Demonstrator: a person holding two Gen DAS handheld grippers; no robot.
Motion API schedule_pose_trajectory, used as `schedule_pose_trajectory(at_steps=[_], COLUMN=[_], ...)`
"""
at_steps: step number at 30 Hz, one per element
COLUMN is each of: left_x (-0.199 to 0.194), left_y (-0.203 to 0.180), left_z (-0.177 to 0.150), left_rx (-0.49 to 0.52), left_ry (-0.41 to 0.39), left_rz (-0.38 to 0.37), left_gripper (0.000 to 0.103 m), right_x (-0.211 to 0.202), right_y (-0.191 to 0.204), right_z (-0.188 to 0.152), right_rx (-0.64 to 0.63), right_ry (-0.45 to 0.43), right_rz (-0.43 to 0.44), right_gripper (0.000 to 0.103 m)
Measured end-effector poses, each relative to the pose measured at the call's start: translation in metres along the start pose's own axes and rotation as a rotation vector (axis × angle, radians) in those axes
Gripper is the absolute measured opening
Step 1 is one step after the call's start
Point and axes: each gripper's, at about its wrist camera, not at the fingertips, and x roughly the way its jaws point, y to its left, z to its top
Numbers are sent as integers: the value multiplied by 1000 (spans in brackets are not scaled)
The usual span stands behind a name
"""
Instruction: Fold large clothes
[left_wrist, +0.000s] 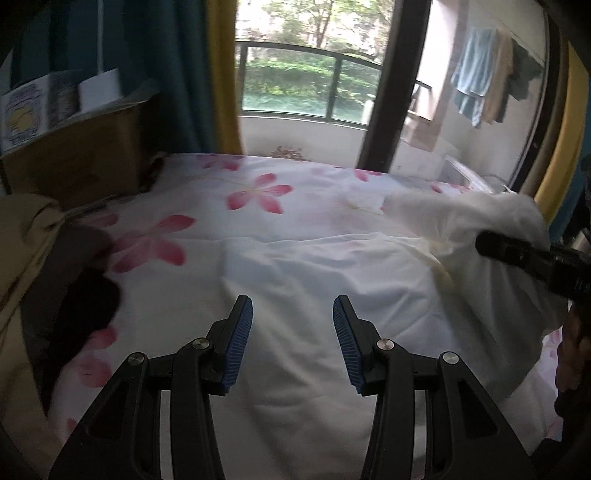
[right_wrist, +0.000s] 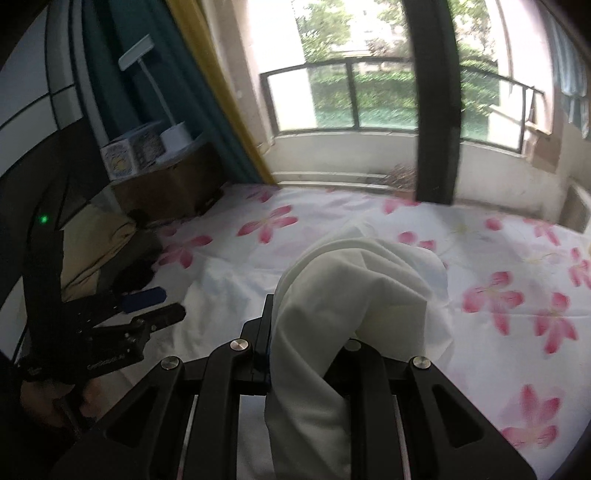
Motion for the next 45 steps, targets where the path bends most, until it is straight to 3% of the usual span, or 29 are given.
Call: schedule_pose_trajectory(at_steps=[4,9,15,18,20,22,24,27,33,37,42,45], left_x=[-7,-12,-23,-30,-35,-37,-40,-43,-46,-32,5,37], left_y=[14,41,75,91,101,108,110,104,69,35,-2,-20], left_z=[-3,-3,-4,-4,-4,-3,-3,0,12,23,22,14], left_rx=[24,-13,-65,-89,-113,-128,-134,-128,-84,-7,96,191], left_ry=[-27,-33,-46,-54,-56,-54,-57,-63,-85,-59,58,152], left_rz=[60,59,86,101,108,113,115,94,-6,-84,-172,-122], left_gripper=[48,48,48,48,48,48,48,48,48,48,48,48], right_x=[23,52,83,92,95,94,91,78,17,-4,-24,-37], right_y=[20,44,77,99,114,132,146,152,130,94,35,2], right_z=[-4,-10,-22,-31,-35,-41,-49,-52,-34,-35,-43,-45], right_rx=[-20,-38,-61,-111,-161,-224,-280,-323,-307,-245,-120,-54], right_ry=[60,152,271,322,346,368,377,361,200,162,124,105], right_rz=[21,41,138,192,234,287,322,308,281,215,77,2], right_gripper=[18,20,23,36,60,74,76,77,77,77,77,77])
